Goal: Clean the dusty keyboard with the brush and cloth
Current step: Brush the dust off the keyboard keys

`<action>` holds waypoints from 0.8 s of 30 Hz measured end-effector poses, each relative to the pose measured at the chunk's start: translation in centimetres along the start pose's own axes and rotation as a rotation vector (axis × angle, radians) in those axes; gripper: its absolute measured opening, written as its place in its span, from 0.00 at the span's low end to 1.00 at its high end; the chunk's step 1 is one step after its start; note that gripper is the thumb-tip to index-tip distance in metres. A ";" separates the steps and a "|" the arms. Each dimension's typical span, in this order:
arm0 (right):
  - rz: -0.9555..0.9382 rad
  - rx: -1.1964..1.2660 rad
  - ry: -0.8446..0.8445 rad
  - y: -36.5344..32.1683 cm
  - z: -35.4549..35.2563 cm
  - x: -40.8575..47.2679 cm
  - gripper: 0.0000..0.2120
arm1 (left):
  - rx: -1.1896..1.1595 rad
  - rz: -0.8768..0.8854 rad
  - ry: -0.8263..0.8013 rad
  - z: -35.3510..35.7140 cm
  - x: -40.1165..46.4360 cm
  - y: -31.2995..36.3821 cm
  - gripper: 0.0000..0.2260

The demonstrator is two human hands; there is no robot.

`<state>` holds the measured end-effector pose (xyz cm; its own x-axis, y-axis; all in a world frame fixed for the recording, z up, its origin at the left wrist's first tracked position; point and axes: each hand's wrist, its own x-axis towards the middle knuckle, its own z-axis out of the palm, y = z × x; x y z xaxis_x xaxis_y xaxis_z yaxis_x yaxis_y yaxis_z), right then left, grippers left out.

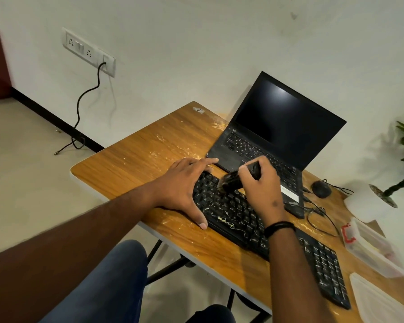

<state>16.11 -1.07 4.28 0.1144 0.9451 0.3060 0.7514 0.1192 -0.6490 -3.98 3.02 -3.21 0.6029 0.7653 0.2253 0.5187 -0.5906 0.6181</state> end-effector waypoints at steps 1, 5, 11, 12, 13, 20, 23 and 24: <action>0.001 -0.020 0.017 -0.1 0.4 -0.1 0.07 | 0.005 0.001 0.004 0.0 0.0 0.0 0.64; -0.044 0.050 -0.271 -0.3 -0.1 0.1 0.07 | 0.008 -0.010 -0.003 0.0 0.0 -0.1 0.64; -0.035 -0.028 -0.036 -0.6 1.1 0.5 0.09 | 0.017 -0.015 -0.001 0.1 0.0 -0.2 0.64; -0.032 -0.024 -0.125 -0.8 1.0 0.8 0.13 | 0.017 -0.018 0.000 0.1 0.0 -0.2 0.65; -0.024 -0.013 -0.245 -1.0 0.7 1.1 0.18 | 0.016 -0.022 -0.001 0.0 0.0 -0.1 0.65; -0.098 -0.170 -0.081 -1.9 1.6 2.4 0.13 | 0.018 -0.031 -0.012 -0.1 0.0 0.1 0.64; -0.061 -0.070 -0.404 -2.3 1.4 2.6 0.23 | 0.015 -0.041 -0.018 -0.2 0.0 0.2 0.64; -0.058 -0.028 -0.447 -2.6 1.1 2.9 0.22 | 0.014 -0.043 -0.017 -0.2 0.0 0.3 0.64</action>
<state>13.76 1.71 6.04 -0.2156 0.9765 0.0065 0.7663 0.1733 -0.6186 -3.94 2.87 -2.90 0.5900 0.7857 0.1861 0.5530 -0.5611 0.6160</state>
